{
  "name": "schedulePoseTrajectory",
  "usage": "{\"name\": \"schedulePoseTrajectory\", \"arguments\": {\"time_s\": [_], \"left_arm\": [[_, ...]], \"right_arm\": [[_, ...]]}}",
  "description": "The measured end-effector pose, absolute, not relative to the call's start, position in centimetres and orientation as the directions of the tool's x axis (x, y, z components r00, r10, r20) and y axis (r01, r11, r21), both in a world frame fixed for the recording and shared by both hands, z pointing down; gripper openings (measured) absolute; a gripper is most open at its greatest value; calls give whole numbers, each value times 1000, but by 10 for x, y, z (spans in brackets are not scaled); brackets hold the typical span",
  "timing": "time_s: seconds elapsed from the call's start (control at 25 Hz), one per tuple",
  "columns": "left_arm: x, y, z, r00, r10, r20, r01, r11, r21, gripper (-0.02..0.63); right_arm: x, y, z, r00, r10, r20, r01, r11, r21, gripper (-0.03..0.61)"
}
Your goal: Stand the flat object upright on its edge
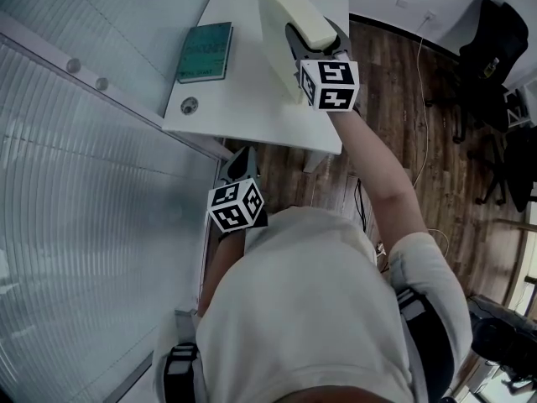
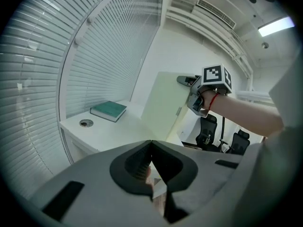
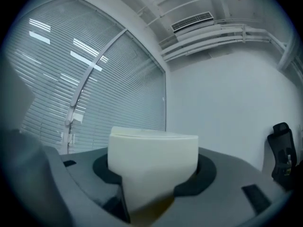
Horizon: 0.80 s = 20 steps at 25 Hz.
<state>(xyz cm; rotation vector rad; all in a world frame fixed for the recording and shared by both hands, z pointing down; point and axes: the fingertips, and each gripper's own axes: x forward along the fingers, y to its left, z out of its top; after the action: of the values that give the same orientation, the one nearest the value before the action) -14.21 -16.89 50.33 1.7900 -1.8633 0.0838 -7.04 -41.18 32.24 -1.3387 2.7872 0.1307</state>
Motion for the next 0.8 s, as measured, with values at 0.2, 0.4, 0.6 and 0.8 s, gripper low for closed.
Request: {"name": "schedulePoseTrajectory", "arguments": {"time_s": [0.2,0.4,0.6,0.8], "left_arm": [[-148,-167,503,21,-905,424,-937,130,324,20],[-156,-165,506,10,-903,430,-934,145,326,20],[-154,-164,505,10,-896,444,-934,150,324,20],[-154,-165,512,22,-894,448,-937,138,321,20]], "right_arm": [[-85,-419,330,-625,-779,-49,-780,621,79,275],[-93,-419,344,-634,-773,-24,-772,631,76,276],[-92,-417,340,-647,-763,-23,-761,643,80,278],[-93,-418,345,-649,-760,-23,-760,646,74,282]]}}
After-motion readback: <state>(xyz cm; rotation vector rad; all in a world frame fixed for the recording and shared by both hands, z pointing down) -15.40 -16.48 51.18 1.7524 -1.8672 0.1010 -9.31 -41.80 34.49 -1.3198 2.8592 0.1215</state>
